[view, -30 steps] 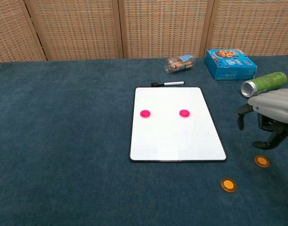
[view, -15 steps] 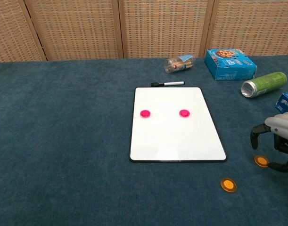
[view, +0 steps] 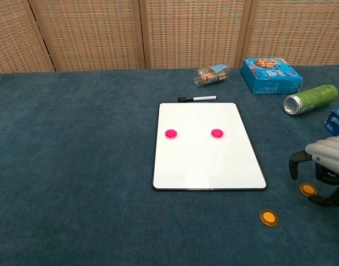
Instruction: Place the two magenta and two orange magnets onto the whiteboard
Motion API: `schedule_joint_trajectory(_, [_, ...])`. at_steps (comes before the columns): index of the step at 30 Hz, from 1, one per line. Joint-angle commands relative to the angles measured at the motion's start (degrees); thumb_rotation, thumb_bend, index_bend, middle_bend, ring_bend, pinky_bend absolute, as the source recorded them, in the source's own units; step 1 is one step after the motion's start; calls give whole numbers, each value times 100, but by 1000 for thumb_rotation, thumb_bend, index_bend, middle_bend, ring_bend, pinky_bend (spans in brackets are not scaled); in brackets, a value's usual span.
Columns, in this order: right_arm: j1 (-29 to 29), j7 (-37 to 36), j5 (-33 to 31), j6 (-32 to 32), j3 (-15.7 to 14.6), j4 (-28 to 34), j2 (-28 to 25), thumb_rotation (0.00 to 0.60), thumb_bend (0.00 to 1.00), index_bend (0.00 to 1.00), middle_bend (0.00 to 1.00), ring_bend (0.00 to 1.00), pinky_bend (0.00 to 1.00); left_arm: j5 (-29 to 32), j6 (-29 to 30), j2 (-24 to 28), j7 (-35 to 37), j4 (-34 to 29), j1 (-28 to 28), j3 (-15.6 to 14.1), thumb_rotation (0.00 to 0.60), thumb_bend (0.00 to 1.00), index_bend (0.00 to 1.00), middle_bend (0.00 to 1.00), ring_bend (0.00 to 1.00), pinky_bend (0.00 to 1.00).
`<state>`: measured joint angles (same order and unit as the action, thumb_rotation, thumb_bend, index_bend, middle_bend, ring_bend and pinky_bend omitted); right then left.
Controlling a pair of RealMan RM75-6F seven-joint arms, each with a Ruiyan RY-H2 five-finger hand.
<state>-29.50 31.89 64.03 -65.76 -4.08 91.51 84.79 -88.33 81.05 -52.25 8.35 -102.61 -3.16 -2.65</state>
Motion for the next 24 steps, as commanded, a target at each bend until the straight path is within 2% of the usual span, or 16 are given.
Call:
schedule_joint_trajectory(1, [34,10,36,19,14,-57,30,600,363,393,984,997,1000,-1,2,2,6,1,1,-2,600,18,0,0,0,0])
schedule_joint_trajectory(24, [235,-172,173,303,164,-470,142,600,363,403,984,997,1000,22,-25,-18,-62,-19,-11,-10,600,19,0,0,0,0])
